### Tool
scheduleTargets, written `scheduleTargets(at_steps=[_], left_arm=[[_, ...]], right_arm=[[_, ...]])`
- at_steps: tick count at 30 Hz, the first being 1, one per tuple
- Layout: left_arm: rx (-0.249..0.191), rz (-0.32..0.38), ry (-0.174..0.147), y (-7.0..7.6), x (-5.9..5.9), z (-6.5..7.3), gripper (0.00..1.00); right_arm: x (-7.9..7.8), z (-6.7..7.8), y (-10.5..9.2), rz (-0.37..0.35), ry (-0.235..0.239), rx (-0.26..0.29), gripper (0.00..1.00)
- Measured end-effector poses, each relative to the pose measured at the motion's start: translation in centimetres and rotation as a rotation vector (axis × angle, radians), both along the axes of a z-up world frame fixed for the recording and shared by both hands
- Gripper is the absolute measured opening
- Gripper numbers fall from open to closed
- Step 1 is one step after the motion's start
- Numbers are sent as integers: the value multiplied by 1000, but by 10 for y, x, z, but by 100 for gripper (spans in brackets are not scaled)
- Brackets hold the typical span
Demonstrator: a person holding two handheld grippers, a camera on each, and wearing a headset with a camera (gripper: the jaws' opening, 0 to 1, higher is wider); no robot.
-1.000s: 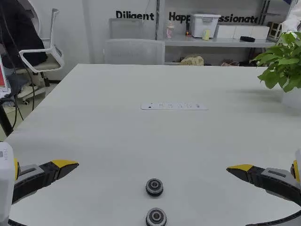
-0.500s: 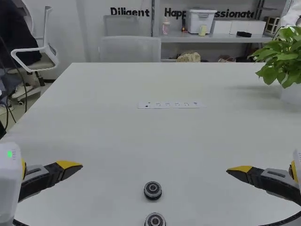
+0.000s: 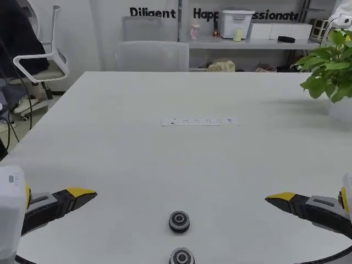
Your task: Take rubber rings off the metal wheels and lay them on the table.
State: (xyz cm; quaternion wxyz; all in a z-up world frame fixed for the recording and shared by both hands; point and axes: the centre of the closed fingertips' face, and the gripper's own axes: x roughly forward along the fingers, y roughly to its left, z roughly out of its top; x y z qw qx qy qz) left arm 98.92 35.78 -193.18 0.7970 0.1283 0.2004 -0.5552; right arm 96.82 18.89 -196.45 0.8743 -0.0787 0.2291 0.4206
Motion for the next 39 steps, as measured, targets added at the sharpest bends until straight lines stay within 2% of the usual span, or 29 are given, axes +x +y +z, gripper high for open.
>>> scheduleTargets(at_steps=[12,15,19,23,26,39], left_arm=[[3,1,8,2,-1,-4,99],[-11,2,19,1,-2,-3,99],[-13,4,18,1,-2,-2,99],[6,-1,19,2,-4,-8,99],[2,-3,30,1,-5,-9,99],[3,0,40,2,-2,-15,99]], right_arm=[[-2,-4,3,11,11,-13,99],[-2,-4,4,10,12,-9,99],[-2,-6,4,12,18,-9,99],[-2,-7,4,13,19,-9,99],[-1,-7,6,12,20,-4,99],[0,-13,9,18,36,-3,99]])
